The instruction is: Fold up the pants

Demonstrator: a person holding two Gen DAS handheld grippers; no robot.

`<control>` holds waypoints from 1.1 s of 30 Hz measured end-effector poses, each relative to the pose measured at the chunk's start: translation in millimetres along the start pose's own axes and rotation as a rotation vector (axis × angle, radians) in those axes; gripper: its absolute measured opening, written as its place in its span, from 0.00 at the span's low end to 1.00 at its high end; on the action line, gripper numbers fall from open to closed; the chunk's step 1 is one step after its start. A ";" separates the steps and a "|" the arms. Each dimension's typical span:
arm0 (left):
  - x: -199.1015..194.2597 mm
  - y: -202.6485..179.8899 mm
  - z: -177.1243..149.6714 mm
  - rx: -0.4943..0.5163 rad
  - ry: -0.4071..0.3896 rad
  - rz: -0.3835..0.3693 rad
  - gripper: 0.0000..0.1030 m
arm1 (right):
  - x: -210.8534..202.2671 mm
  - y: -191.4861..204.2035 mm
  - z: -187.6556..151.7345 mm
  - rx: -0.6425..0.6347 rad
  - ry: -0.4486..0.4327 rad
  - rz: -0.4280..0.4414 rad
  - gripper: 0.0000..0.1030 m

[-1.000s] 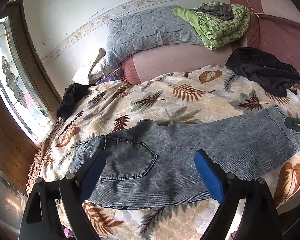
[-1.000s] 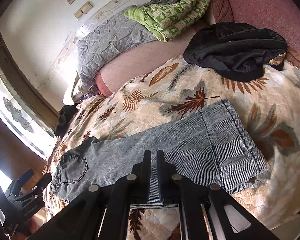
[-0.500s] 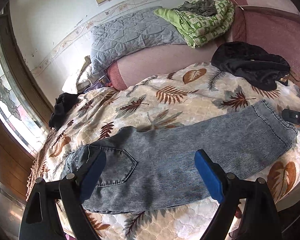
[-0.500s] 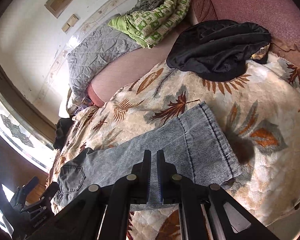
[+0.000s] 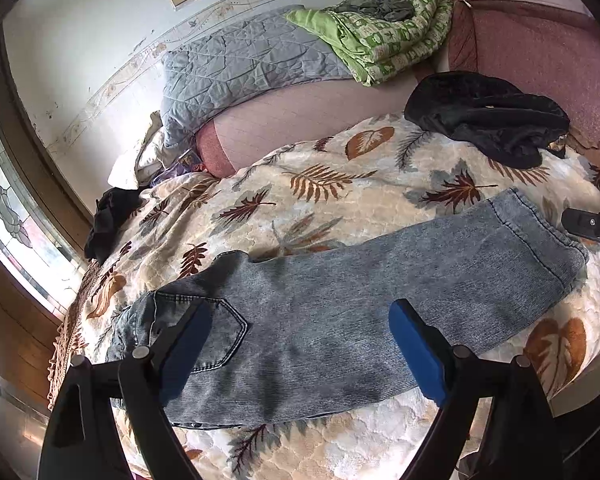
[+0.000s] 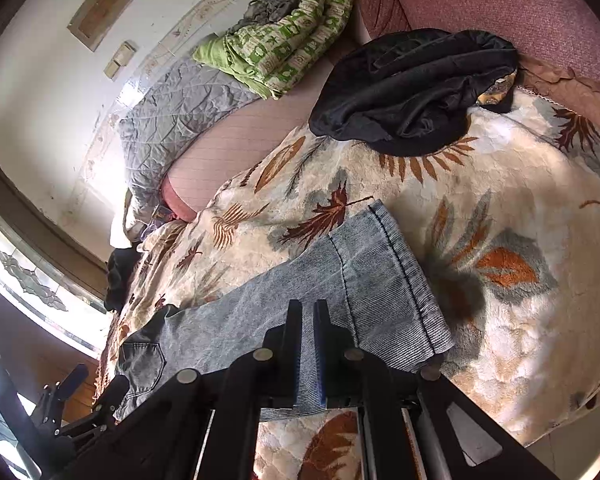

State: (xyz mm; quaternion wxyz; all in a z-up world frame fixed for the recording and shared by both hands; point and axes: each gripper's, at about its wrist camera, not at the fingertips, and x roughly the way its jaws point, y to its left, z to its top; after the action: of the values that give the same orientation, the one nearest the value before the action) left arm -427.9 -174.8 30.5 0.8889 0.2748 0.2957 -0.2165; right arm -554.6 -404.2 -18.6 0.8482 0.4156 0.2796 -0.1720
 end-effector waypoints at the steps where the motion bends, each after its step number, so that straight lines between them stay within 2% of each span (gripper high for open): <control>1: 1.1 -0.5 -0.1 0.000 0.004 -0.001 0.88 | 0.7 -0.7 0.0 0.003 0.005 0.000 0.08; 7: 8.3 -3.9 -2.0 0.003 0.030 -0.011 0.88 | 4.5 -2.4 -0.3 0.012 0.028 0.006 0.08; 9: 10.3 -5.2 -2.4 0.005 0.038 -0.014 0.88 | 3.7 -3.1 -0.2 0.013 0.025 0.005 0.13; 10: 11.0 -5.9 -2.5 0.006 0.040 -0.015 0.88 | 3.2 -3.9 -0.2 0.018 0.023 0.007 0.27; 11: 11.5 -6.4 -2.5 0.007 0.041 -0.015 0.88 | 2.3 -5.4 0.1 0.030 0.022 0.009 0.48; 13: 12.3 -6.7 -2.4 0.009 0.042 -0.015 0.88 | -1.8 -8.6 0.0 0.063 -0.002 0.019 0.64; 18: 17.9 -7.0 -4.3 0.007 0.057 -0.029 0.88 | -5.3 -12.0 3.5 0.065 -0.020 0.001 0.64; 22: 27.9 -6.9 -11.5 -0.007 0.102 -0.075 0.88 | -7.6 -24.0 7.5 0.101 -0.018 -0.010 0.64; 25: 35.8 -6.6 -18.1 -0.008 0.126 -0.063 0.88 | -9.1 -29.9 8.3 0.119 -0.031 -0.052 0.64; 31: 48.9 11.2 -22.1 -0.036 0.132 -0.010 0.88 | 11.0 15.0 -7.6 -0.127 0.017 -0.113 0.64; 33: 56.9 21.1 -24.4 -0.047 0.141 0.010 0.88 | 19.1 29.3 -15.6 -0.207 0.049 -0.096 0.55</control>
State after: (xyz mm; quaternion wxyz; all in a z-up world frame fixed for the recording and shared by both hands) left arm -384.7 -156.5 -15.0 0.8732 0.2699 0.3612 -0.1850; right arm -529.4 -375.5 -20.4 0.8703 0.3159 0.3361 -0.1726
